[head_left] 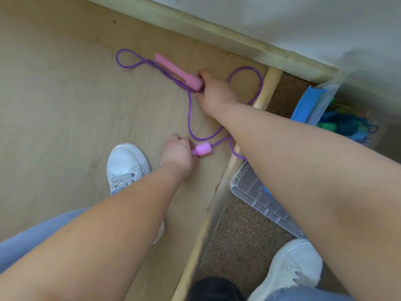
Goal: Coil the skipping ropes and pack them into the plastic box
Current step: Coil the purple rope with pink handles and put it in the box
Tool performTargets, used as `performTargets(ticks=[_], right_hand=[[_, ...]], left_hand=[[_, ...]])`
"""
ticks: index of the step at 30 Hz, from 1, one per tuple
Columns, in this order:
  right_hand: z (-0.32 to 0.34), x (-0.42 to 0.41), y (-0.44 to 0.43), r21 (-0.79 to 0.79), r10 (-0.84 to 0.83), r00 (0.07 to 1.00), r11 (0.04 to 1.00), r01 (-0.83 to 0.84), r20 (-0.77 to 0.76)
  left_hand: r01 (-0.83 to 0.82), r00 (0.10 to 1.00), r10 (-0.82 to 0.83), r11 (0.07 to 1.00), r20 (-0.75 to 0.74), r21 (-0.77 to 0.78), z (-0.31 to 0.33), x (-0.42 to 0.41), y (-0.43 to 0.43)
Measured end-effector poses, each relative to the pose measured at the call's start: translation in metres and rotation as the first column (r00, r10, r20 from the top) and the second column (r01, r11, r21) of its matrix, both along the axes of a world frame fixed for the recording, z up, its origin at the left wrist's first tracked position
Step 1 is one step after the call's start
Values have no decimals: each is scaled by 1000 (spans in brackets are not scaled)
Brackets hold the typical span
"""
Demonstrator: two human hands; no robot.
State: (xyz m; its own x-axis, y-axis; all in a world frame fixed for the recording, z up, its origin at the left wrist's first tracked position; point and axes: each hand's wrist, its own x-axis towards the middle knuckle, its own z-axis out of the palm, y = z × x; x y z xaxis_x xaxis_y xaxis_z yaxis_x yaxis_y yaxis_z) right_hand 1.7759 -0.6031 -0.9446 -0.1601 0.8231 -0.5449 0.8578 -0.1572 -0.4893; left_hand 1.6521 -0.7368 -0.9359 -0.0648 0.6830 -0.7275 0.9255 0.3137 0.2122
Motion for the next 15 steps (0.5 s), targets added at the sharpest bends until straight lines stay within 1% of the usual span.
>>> performTargets(ticks=[3,7,10,13,15], right_hand=[[1,0,0,68,-8,1000,998,6,23],[12,2,-11,72,-82,996,994,84,-24],[29,7,-20,82,-154,987,984,158,-53],[52,16,-27,79,-232,966,967,242,-112],[69,24,-36,78,-249,954,961,264,-166]], left_hand=[[16,1000,-16,1000,1,-1,4,-4,4],[26,1000,-26,998,7,-55,17,-4,7],[-21,999,24,993,27,-112,30,-1,7],[-46,997,52,993,54,-110,47,2,7],[-77,991,89,990,95,-119,58,4,6]])
